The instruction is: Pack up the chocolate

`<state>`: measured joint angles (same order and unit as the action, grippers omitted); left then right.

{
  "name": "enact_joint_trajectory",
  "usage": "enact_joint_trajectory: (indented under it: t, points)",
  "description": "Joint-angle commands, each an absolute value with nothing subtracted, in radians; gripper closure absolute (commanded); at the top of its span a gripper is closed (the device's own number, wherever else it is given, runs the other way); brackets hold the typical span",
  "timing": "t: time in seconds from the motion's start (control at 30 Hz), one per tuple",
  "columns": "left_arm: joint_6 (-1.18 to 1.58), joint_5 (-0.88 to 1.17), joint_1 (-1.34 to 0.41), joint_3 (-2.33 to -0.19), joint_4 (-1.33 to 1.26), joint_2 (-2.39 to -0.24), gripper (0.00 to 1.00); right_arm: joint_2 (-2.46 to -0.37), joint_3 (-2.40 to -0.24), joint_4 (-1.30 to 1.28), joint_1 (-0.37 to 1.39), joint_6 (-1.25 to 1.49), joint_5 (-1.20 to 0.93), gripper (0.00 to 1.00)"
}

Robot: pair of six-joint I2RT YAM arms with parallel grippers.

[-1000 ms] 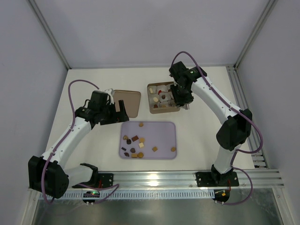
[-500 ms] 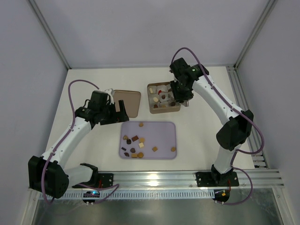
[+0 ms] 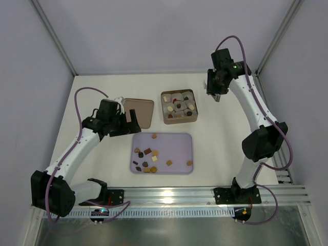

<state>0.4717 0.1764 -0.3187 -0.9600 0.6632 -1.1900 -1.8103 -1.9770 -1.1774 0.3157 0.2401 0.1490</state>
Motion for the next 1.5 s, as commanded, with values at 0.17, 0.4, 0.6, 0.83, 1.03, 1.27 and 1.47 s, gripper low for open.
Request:
enact_joint_trajectory:
  t: [0.17, 0.4, 0.6, 0.83, 1.03, 1.27, 1.47]
  points:
    - [0.485, 0.172, -0.321, -0.956, 0.644, -1.187, 0.0, -1.802, -1.792, -0.826, 0.16, 0.356, 0.238, 0.58]
    - [0.483, 0.173, -0.321, -0.953, 0.644, -1.175, 0.0, -1.911, -1.733, -0.689, 0.107, 0.388, 0.252, 0.58]
    - [0.485, 0.175, -0.321, -0.953, 0.647, -1.169, 0.0, -1.989, -1.747, -0.712, 0.1, 0.38, 0.232, 0.58]
    - [0.485, 0.175, -0.322, -0.951, 0.649, -1.164, 0.0, -2.031, -1.704, -0.726, 0.097, 0.38, 0.201, 0.57]
    - [0.485, 0.176, -0.321, -0.95, 0.65, -1.166, 0.0, -2.02, -1.637, -0.707, 0.094, 0.387, 0.178, 0.54]
    - [0.485, 0.178, -0.321, -0.95, 0.652, -1.17, 0.0, -2.019, -1.577, -0.686, 0.092, 0.387, 0.163, 0.48]
    - [0.485, 0.179, -0.321, -0.948, 0.653, -1.175, 0.0, -2.011, -1.532, -0.667, 0.094, 0.394, 0.147, 0.42]
